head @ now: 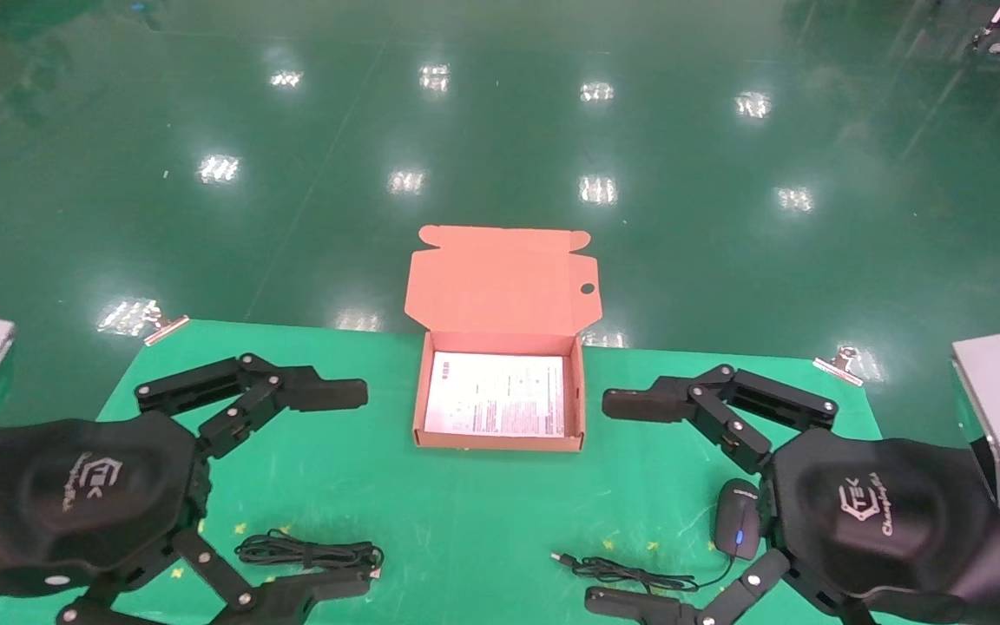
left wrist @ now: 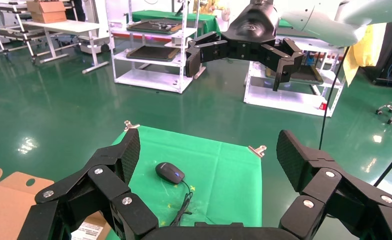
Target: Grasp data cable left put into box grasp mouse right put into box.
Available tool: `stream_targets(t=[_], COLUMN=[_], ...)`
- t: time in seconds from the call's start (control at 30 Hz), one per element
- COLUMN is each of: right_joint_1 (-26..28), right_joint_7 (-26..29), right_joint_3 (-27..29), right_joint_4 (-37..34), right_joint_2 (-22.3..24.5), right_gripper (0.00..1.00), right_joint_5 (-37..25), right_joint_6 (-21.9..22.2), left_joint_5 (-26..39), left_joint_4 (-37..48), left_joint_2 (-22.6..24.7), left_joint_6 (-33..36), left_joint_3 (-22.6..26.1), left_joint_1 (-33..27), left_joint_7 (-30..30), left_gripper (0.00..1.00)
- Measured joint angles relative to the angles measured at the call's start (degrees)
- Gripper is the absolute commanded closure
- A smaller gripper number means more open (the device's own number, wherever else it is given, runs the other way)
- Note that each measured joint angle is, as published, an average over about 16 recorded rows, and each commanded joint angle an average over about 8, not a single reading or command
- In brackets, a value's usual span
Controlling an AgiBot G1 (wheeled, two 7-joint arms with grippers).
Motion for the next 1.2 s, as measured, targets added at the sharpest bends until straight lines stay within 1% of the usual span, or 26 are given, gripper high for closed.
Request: stream_targets(t=[0.57,0.77,0.87,0.97,1.07,1.2], right_joint_1=[0.01,0.9,2.25,4.54,7.91,13.67], right_joint_7=[0.0,0.16,0.11,-0.2,-0.94,-2.33], right_joint_3=[-0.01,-0.73,-1.71,-3.49,-6.51,-12.61], right_joint_4=[0.01,0.54,1.02,1.6,2.25,2.83], right_joint_2=[0.05,0.94,1.48,1.79,1.78,0.82], right_gripper=[0.0,0.0,0.0,0.0,0.0,0.0], right_joint_5=[-0.07,-2.47,-5.31,-9.73,-15.75,-24.96], right_joint_6=[-0.02,-0.34,-0.89,-1.7,-2.69,-3.92], left_joint_5=[-0.01,2.1,4.93,9.24,15.06,23.88], left_joint_4=[0.01,0.13,0.13,-0.14,-0.58,-0.91], left_joint_2=[0.09,0.25,0.49,0.95,1.72,3.53], left_joint_6=[0.06,0.89,1.64,2.57,3.5,4.29], left_joint_3=[0.0,0.99,2.45,4.87,8.41,14.44], left_joint_1=[-0.06,-1.63,-3.38,-5.94,-9.49,-14.79], left_joint_7=[0.11,0.12,-0.24,-0.77,-1.22,-1.94], left_gripper=[0.0,0.0,0.0,0.0,0.0,0.0])
